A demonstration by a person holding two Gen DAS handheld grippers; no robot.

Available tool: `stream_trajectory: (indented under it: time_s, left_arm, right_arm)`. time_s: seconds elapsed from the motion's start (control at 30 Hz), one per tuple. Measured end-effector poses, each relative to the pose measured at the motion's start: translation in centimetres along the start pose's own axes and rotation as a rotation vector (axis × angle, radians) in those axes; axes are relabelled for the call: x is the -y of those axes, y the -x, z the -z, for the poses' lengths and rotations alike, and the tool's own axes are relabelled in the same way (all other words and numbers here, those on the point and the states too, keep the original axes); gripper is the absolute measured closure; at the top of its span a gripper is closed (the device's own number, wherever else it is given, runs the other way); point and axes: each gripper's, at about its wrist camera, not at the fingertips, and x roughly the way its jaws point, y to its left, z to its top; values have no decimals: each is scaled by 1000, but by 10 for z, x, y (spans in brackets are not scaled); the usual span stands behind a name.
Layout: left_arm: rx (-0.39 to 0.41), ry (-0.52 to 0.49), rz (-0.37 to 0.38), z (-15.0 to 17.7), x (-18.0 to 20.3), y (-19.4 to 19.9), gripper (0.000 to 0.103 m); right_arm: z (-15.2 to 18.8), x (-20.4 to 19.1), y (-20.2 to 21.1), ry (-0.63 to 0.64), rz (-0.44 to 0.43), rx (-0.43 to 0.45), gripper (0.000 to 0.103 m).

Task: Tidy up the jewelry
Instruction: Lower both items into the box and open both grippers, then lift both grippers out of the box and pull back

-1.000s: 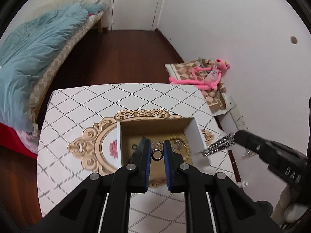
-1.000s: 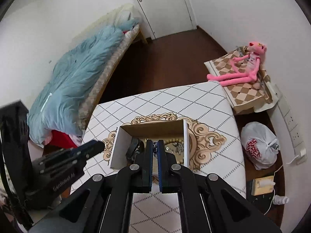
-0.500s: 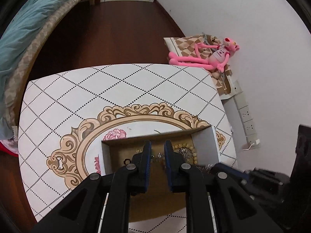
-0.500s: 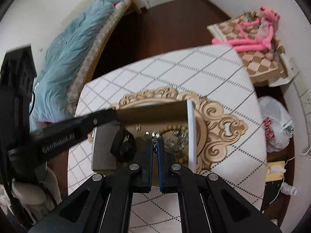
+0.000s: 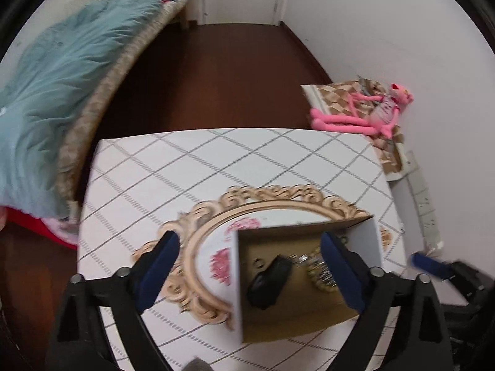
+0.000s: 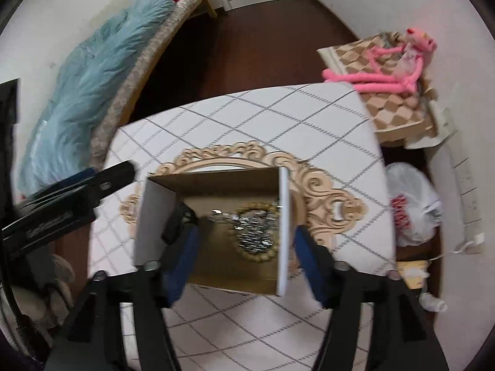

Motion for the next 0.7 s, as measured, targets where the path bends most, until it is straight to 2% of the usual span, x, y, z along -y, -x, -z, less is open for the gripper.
stream_trajectory:
  time_s: [0.03,0.07,0.2,0.27,0.43,0.7]
  left_arm:
    - [11,6,-29,7,-4,3,3]
    - [21,6,-50,13,-6,6,1]
    - [50,-3,-135,38,-10,10,0]
    - [40,-2,-147,47,-10,9,0]
    - [32,14,-149,61,-9,17,0]
    - [112,32,-143,78,-2,71,0]
  right_arm:
    - [2,-1,2,12,39,7,9]
    - [6,-2,3,19,85,13,5]
    - [21,-1,-3,33,191,2,4]
    - [28,-1,-5,33,219,-2,1]
    - [41,-4,0,34,246,10,1]
    - [55,-19,38,39,256,85,1]
